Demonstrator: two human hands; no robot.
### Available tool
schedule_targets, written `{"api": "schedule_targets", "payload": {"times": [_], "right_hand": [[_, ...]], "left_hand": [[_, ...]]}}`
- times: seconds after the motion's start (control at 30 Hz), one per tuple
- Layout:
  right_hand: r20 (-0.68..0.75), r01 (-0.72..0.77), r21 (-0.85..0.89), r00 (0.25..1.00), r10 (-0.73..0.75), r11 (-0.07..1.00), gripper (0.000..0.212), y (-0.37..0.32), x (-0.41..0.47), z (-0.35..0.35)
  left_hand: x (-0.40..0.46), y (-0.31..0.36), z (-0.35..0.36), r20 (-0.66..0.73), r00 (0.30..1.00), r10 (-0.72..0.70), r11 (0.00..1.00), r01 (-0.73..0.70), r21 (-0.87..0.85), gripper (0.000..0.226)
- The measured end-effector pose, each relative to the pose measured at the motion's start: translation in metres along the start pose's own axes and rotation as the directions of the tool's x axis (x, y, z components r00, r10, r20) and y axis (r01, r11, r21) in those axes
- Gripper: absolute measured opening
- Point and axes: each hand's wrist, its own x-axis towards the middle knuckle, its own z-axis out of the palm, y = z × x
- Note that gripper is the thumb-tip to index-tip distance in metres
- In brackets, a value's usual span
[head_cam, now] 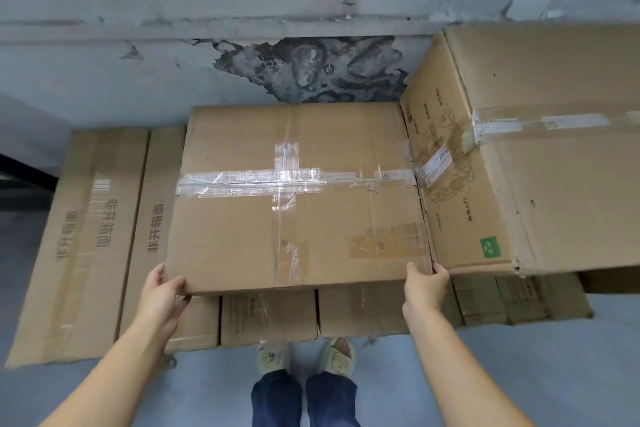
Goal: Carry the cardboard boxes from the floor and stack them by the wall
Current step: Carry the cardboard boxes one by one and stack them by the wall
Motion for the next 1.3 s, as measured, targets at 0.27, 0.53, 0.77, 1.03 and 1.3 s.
{"api": "schedule_targets", "payload": {"times": [0.27,0.53,0.77,1.03,1.3], "right_hand": [[0.288,-0.005,0.001,0.958,0.004,1.0,0.06,0.004,-0.017,-0.039],[0.555,0.506,0.053,0.702,-0.446,0.861,0.031,-0.036,-0.094,-0.129],[0.471,0.627,0.206,0.61,-0.638,0.751,0.035,-0.002,-0.177,-0.186],[-0.086,0.526,0.475,0.826,-0.557,0.705,0.044,0.107,-0.28,-0.216],[-0.503,0.525,0.545,0.829,-0.246,0.654,0.036,0.215,-0.38,-0.236]], "left_hand": [[-0.022,0.002,-0.006,0.004,1.0,0.016,0.913,-0.016,0.407,0.059],[-0.148,0.077,-0.015,0.452,0.842,0.295,0.863,-0.438,0.252,0.033],[-0.226,0.079,-0.07,0.608,0.665,0.435,0.803,-0.592,0.073,0.029],[-0.228,0.103,-0.081,0.854,0.382,0.354,0.677,-0.735,0.048,0.038],[-0.278,0.079,-0.042,0.995,0.006,0.103,0.602,-0.797,-0.058,0.039]]}}
